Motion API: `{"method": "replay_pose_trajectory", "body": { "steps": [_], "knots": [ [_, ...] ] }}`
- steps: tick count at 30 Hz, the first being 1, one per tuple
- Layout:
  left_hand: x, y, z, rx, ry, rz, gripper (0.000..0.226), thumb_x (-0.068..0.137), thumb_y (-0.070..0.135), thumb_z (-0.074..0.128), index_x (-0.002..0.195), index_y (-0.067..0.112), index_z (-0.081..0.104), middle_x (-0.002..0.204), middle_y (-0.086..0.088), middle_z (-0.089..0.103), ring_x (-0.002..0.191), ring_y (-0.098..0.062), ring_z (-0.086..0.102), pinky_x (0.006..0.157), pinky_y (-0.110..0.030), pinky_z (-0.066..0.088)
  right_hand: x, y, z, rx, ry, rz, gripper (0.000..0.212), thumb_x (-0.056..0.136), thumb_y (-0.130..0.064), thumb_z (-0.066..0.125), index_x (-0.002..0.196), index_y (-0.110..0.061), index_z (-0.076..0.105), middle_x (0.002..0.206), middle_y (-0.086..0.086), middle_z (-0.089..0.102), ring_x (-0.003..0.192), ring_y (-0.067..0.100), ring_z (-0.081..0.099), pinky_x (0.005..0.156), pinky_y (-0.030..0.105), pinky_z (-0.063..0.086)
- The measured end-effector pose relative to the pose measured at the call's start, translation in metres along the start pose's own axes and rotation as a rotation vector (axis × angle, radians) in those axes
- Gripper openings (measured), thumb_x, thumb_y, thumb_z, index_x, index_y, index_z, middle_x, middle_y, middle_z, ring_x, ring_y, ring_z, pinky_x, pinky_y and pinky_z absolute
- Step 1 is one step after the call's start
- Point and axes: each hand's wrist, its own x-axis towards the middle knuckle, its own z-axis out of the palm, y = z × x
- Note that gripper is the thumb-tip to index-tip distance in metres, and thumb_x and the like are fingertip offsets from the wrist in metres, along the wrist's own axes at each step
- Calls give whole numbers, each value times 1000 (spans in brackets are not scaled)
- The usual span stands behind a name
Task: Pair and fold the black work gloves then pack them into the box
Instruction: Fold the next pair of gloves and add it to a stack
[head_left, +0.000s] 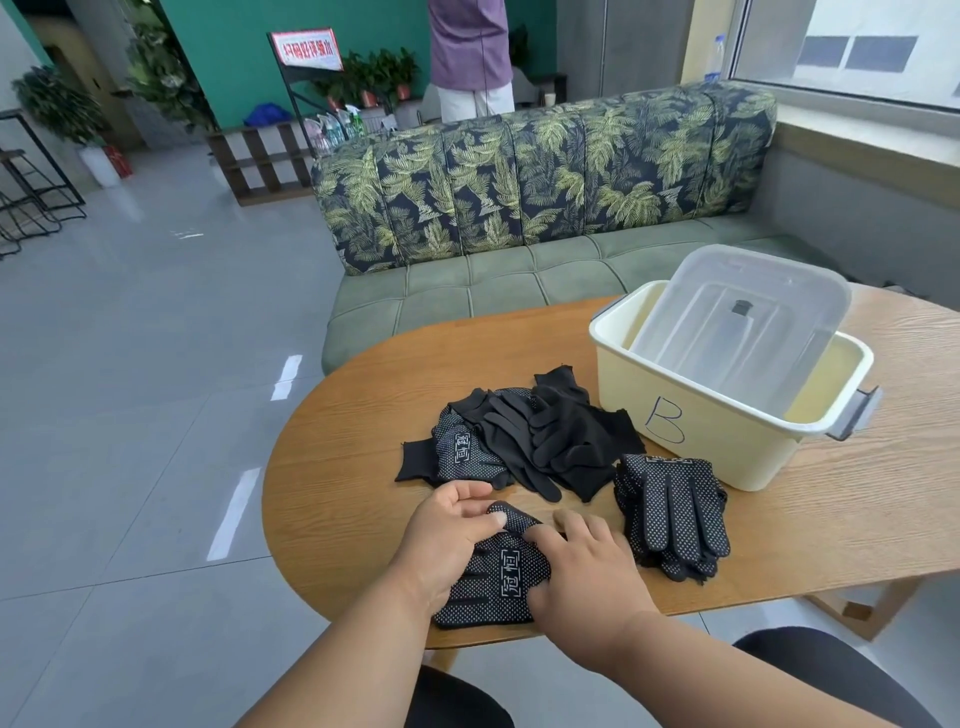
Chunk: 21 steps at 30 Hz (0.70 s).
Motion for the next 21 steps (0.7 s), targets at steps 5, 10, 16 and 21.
{"method": "replay_pose_trajectory", "body": {
  "steps": [5,10,16,21],
  "knots": [
    [-12,-5,3,95,-47,90,31,84,0,79,108,17,68,97,3,78,91,-4,73,77,-13,52,1,-1,-1,59,-1,31,61,87,-44,46,147,-38,41,152,-4,36,139,24,34,115,41,29],
    [-21,-21,12,281,-68,173,28,80,7,84,98,23,69,90,9,78,87,-2,71,79,-12,50,5,-1,0,173,1,82,53,92,-41,50,145,-36,48,157,-4,34,141,24,31,117,42,28],
    [-25,-33,19,414,-36,292,27,75,21,86,88,42,73,88,19,75,91,0,69,87,-24,52,14,7,5,338,54,114,40,100,-30,43,134,-36,62,156,-4,40,141,23,34,115,40,29],
    [-28,-36,19,538,13,359,34,88,22,67,92,55,72,94,29,71,109,1,59,103,-34,47,17,10,16,362,135,127,33,104,-37,41,124,-36,69,152,-10,45,136,20,39,111,38,32]
  ]
}}
